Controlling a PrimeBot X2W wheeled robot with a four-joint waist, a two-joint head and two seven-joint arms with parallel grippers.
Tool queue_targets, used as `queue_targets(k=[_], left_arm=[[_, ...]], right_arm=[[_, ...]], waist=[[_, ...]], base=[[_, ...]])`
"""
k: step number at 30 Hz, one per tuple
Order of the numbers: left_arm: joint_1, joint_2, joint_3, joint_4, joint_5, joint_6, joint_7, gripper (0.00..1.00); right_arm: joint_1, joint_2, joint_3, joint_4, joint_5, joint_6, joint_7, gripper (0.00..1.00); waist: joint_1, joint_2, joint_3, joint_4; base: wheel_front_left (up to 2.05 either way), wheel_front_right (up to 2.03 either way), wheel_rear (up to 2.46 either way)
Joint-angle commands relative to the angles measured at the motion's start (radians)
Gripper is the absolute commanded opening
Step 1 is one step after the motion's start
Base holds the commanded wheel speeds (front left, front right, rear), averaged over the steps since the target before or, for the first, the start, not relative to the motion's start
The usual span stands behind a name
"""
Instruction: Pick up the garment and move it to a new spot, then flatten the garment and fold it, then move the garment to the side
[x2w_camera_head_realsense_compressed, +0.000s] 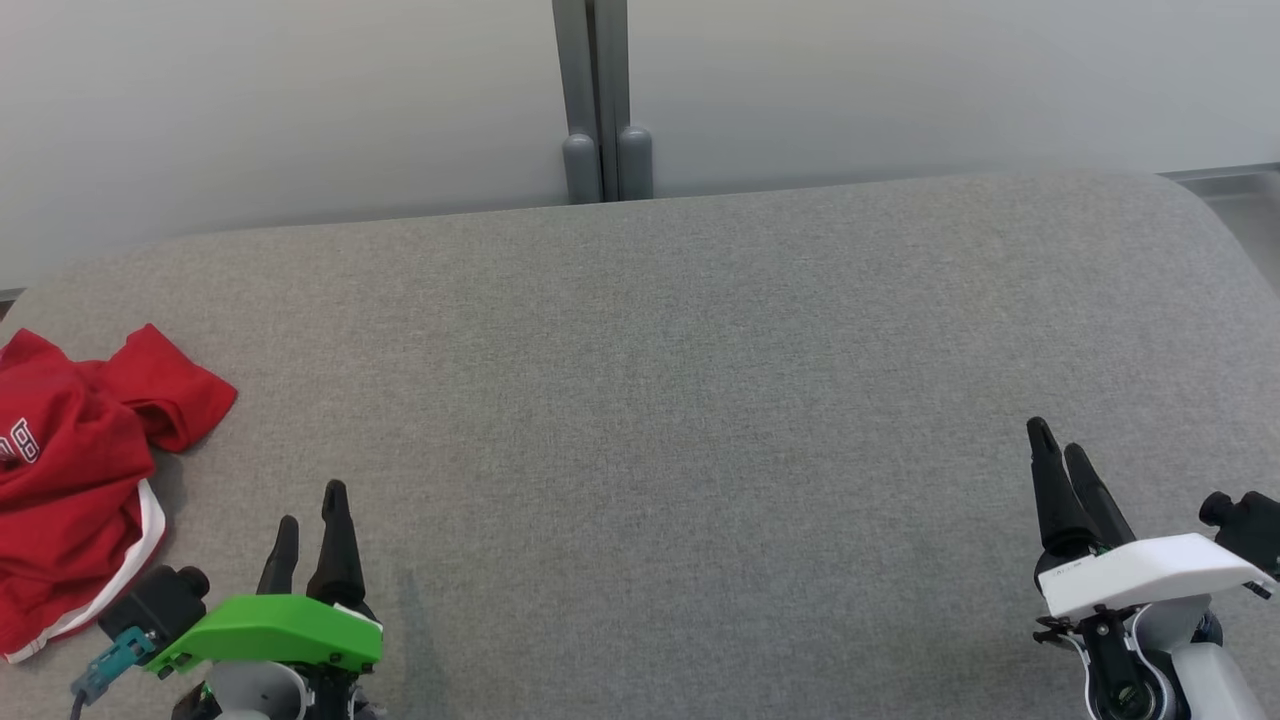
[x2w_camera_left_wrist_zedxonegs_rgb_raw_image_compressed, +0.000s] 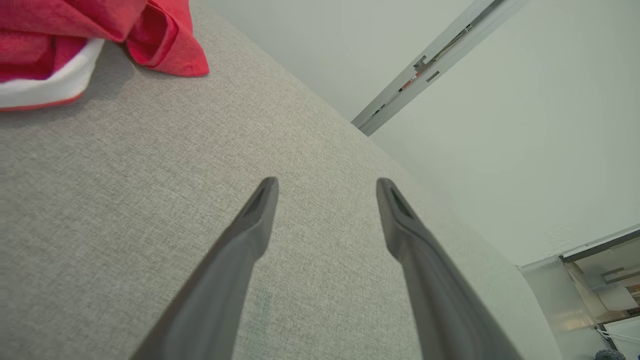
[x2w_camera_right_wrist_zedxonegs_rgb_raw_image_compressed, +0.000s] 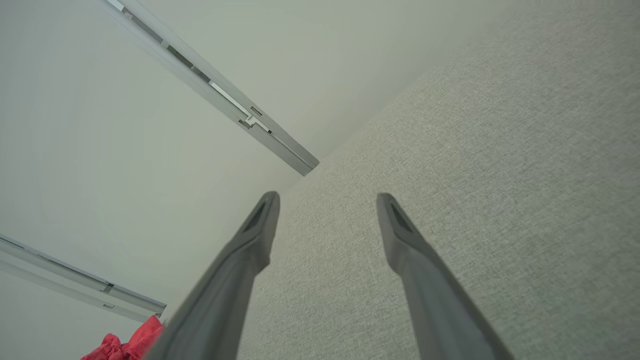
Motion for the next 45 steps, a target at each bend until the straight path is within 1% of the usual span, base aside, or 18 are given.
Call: queue_targets(k=[1, 4, 6, 20, 31, 42, 45], left_arm=[[-0.033, 0.011, -0.005, -0.005, 0.038, 0.007, -0.012, 1.0], [-0.036, 0.013, -0.012, 0.002, 0.078, 0.012, -0.021, 1.0], [-0.039, 0.016, -0.022, 0.003, 0.124, 0.019, -0.03, 1.0], [-0.05, 0.033, -0.072, -0.003, 0.299, 0.061, -0.07, 1.0], [-0.051, 0.038, -0.101, 0.032, 0.402, 0.081, -0.098, 1.0], [-0.055, 0.042, -0.114, 0.062, 0.499, 0.091, -0.124, 1.0], [-0.053, 0.038, -0.113, 0.057, 0.514, 0.087, -0.13, 1.0]], right_arm=[[-0.013, -0.005, 0.003, -0.015, -0.039, 0.0, -0.012, 1.0], [-0.014, -0.004, 0.005, -0.011, -0.077, 0.0, -0.021, 1.0], [-0.017, -0.004, 0.007, -0.009, -0.117, 0.0, -0.031, 1.0], [-0.029, 0.002, -0.001, -0.023, -0.298, 0.0, -0.07, 1.0], [-0.023, 0.006, 0.001, -0.002, -0.423, 0.0, -0.099, 1.0], [-0.029, 0.01, -0.005, 0.023, -0.53, 0.0, -0.124, 1.0], [-0.03, 0.011, -0.01, 0.021, -0.552, 0.0, -0.131, 1.0]], waist=[[0.0, 0.0, 0.0, 0.001], [0.0, 0.0, 0.0, 0.003], [0.0, 0.0, 0.001, 0.005], [0.0, 0.0, 0.004, 0.013], [0.0, 0.0, 0.005, 0.018], [0.0, 0.0, 0.008, 0.023], [0.0, 0.0, 0.009, 0.024]], base=[[0.0, 0.0, 0.0], [0.0, 0.0, 0.0], [0.0, 0.0, 0.0], [0.0, 0.0, 0.0], [0.0, 0.0, 0.0], [0.0, 0.0, 0.0], [0.0, 0.0, 0.0]])
